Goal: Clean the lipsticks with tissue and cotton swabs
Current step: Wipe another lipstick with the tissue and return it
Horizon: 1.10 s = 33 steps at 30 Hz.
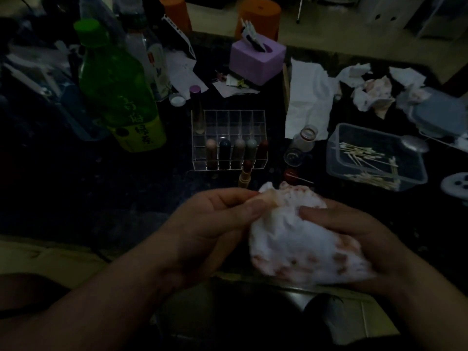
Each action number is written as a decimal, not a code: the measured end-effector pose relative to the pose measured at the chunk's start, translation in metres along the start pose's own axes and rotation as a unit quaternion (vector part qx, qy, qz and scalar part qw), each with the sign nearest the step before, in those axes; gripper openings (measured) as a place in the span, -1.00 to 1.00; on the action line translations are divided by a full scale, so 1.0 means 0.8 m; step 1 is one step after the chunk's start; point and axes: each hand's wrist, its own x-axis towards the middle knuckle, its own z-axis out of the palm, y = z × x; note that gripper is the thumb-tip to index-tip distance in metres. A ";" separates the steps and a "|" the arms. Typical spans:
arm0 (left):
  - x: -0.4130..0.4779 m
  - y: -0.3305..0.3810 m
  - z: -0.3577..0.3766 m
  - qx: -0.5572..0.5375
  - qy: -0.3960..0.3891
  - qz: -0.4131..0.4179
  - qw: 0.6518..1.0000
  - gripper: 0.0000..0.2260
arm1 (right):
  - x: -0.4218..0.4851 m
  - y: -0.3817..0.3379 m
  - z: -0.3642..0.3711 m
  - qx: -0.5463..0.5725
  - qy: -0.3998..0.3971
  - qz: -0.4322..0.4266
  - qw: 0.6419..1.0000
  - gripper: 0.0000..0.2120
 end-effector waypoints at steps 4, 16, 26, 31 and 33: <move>-0.002 -0.004 -0.014 0.289 0.152 -0.012 0.945 -0.76 | 0.014 0.005 -0.015 -0.092 0.125 0.006 0.988 -0.74; 0.011 0.014 -0.062 0.236 0.303 0.029 0.923 -0.89 | 0.053 -0.005 -0.039 -0.634 0.346 0.034 0.691 -0.70; 0.005 0.019 -0.055 0.179 0.240 0.075 0.951 -0.72 | 0.077 -0.035 0.018 -0.627 0.333 -0.087 0.699 -0.76; 0.000 0.021 -0.057 0.143 0.212 0.055 0.965 -0.89 | 0.120 -0.009 0.015 -0.569 0.305 -0.129 0.752 -0.65; -0.001 0.019 -0.061 0.165 0.235 0.060 0.956 -0.82 | 0.129 -0.002 0.014 -0.574 0.308 -0.146 0.744 -0.69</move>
